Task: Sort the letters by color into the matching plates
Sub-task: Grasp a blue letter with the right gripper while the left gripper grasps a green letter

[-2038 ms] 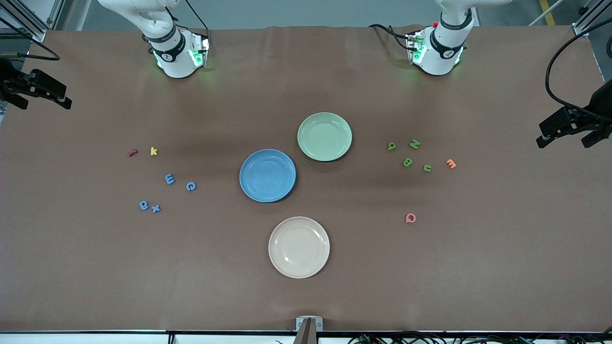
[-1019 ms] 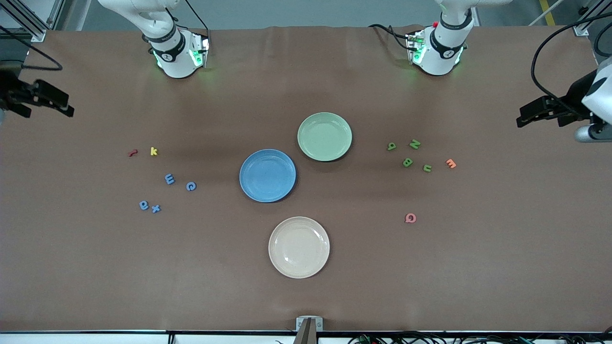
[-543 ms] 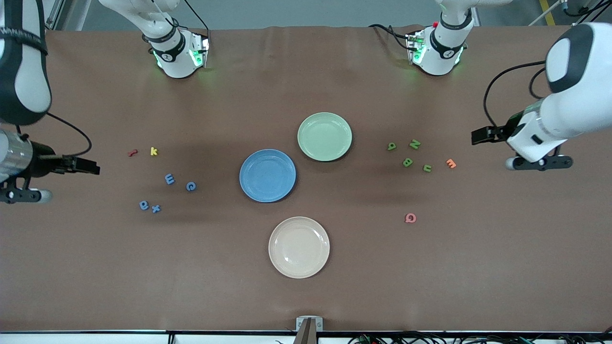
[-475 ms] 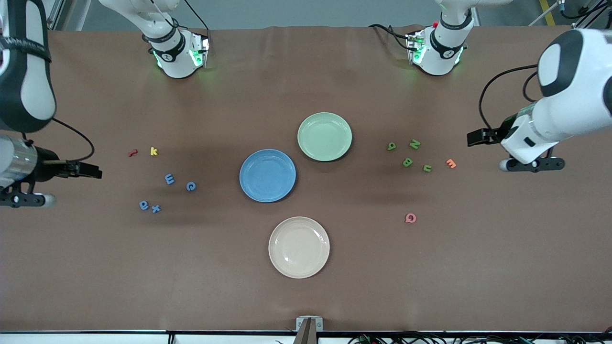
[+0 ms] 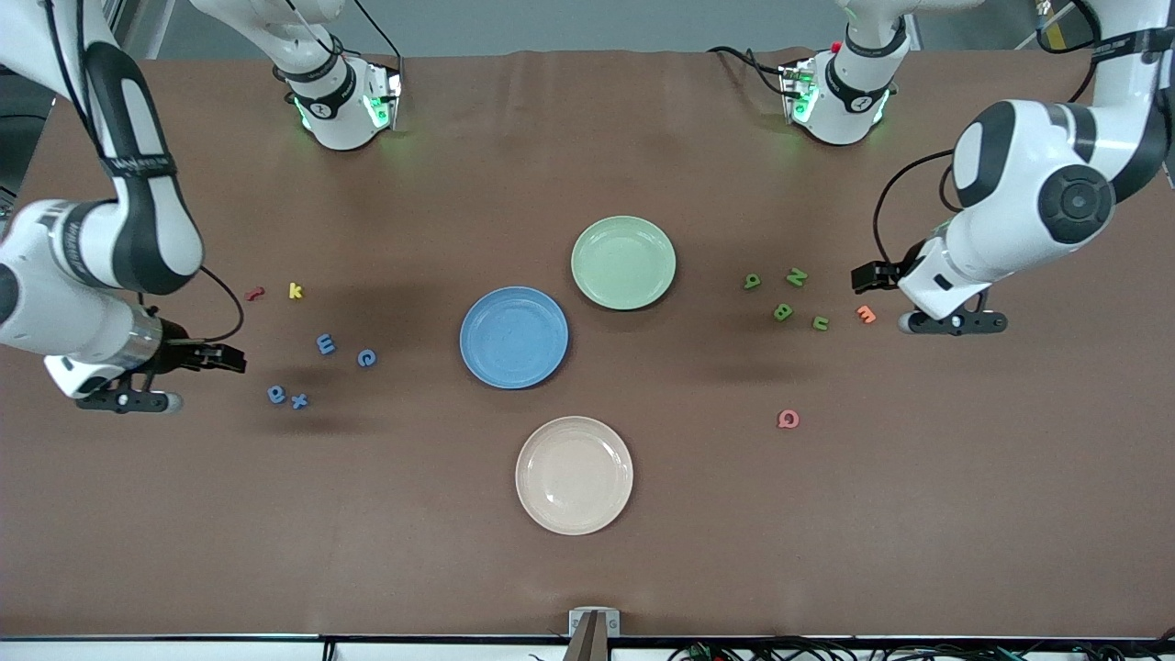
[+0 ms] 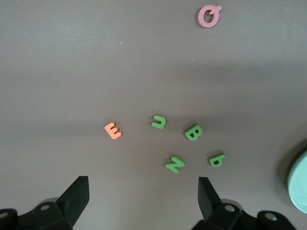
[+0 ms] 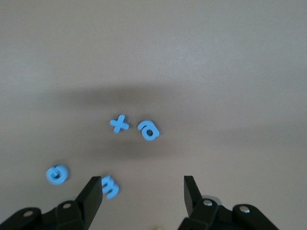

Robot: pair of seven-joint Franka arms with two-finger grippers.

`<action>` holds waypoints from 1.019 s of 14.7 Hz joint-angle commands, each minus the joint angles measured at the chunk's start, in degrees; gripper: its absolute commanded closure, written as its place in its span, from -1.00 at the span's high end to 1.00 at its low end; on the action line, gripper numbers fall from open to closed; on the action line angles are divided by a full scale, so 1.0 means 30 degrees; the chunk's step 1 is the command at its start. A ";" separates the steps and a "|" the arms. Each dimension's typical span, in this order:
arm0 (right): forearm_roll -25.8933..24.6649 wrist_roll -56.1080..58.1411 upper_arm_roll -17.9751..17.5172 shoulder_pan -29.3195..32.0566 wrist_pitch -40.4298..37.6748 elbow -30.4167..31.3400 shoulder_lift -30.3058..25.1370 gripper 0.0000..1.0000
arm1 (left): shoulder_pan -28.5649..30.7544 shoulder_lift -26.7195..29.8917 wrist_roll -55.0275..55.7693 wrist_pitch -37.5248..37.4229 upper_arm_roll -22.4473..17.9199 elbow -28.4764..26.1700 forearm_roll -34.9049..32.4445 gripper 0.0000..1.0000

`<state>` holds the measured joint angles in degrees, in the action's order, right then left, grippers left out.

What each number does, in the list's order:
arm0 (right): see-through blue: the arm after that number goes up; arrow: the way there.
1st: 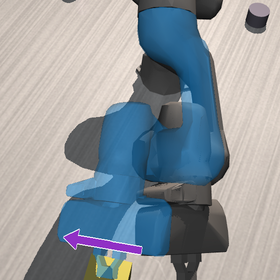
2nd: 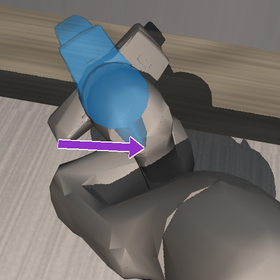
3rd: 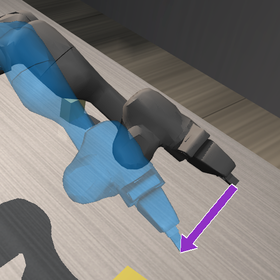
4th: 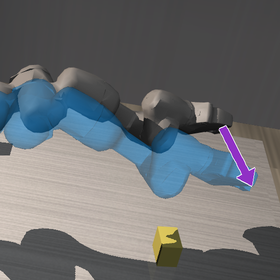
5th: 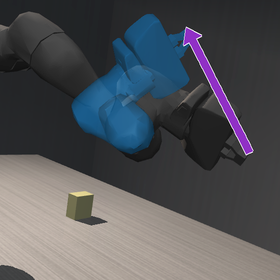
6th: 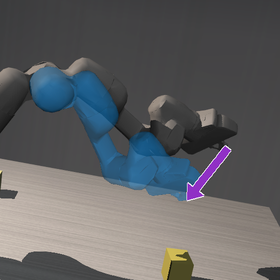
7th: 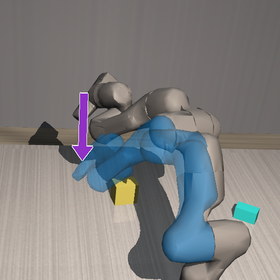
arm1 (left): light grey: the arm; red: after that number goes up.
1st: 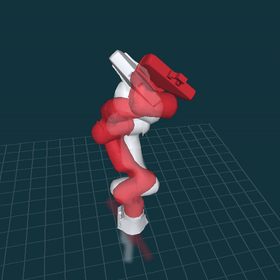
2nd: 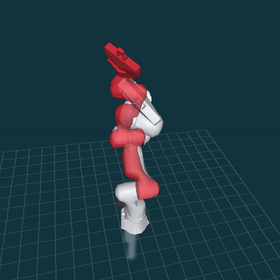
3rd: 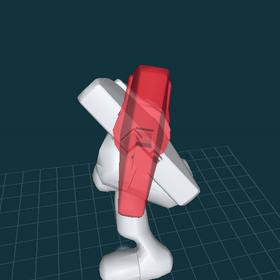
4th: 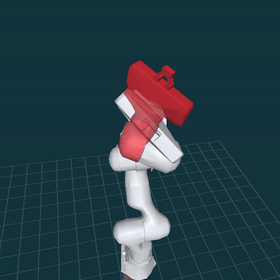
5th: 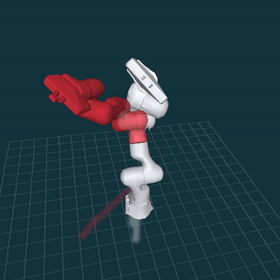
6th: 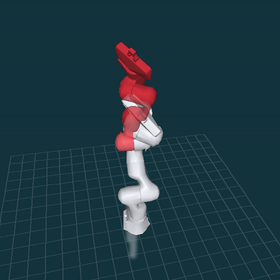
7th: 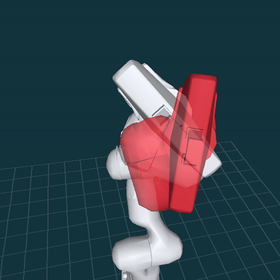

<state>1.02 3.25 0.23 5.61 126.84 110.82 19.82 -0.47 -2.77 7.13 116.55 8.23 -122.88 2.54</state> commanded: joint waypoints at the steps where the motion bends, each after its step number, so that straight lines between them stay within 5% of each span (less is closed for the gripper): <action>1: 0.0158 0.0117 -0.0193 0.0063 0.2157 0.0619 0.1152 0.55 | 0.0099 0.1157 0.0436 0.3177 0.0217 -0.3124 0.0237 1.00; 8: 0.0070 0.0205 -0.0164 0.0092 0.4913 0.0532 0.3412 0.55 | 0.0040 -0.0538 0.0701 1.1091 0.0715 -0.7085 0.0061 1.00; 15: -0.0106 0.0234 -0.0164 0.0092 0.5706 0.0531 0.4290 0.55 | 0.0011 -0.3674 0.0671 1.4262 0.0686 -0.7118 0.0032 0.91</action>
<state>0.97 3.35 0.02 5.54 143.13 112.85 31.51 -0.46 -11.43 8.58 156.75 10.06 -144.72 2.54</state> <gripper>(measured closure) 0.225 0.013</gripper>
